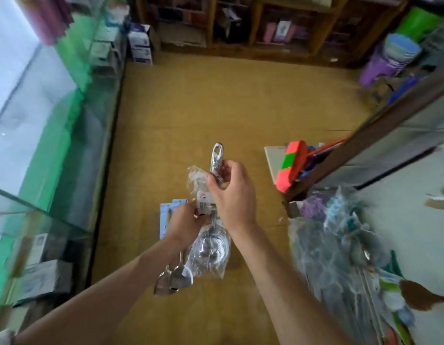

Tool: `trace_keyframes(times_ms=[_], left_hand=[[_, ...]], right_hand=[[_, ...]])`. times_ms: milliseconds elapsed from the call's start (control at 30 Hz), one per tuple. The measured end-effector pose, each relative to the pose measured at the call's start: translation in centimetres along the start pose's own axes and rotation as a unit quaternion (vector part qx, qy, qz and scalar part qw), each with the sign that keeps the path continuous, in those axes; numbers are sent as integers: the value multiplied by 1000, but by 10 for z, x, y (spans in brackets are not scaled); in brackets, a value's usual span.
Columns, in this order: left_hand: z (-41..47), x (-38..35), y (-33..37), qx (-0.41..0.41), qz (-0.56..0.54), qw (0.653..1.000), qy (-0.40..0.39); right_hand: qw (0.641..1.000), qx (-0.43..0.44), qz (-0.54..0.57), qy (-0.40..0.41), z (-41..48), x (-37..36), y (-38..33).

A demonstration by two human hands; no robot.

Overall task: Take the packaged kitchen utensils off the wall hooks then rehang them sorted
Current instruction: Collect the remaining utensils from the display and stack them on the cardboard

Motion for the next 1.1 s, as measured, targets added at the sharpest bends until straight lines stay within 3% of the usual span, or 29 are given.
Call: trace_keyframes(times_ms=[233, 533, 667, 800, 933, 1100], left_hand=[[60, -15, -56, 78, 12, 997, 3], [127, -141, -128, 226, -35, 971, -68], [137, -187, -172, 282, -55, 955, -68], [134, -198, -206, 325, -150, 931, -75], [126, -172, -251, 351, -227, 908, -17], [122, -137, -334, 383, -186, 905, 11]], right_hand=[[996, -28, 14, -84, 45, -85, 57], [964, -139, -45, -224, 64, -169, 232], [949, -147, -75, -268, 48, -213, 287], [931, -124, -93, -330, 28, -270, 301], [915, -150, -85, -366, 12, -336, 296], [890, -211, -74, -398, -13, -413, 293]])
Point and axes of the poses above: each hand's wrist, its own z-axis towards the middle knuckle, its own x-axis out of the back of the hand, y = z × x, the point moved 4 cm from there along z, towards the middle knuckle, and after that the axes turned 2 degrees about -x, right-handed, at the moved point
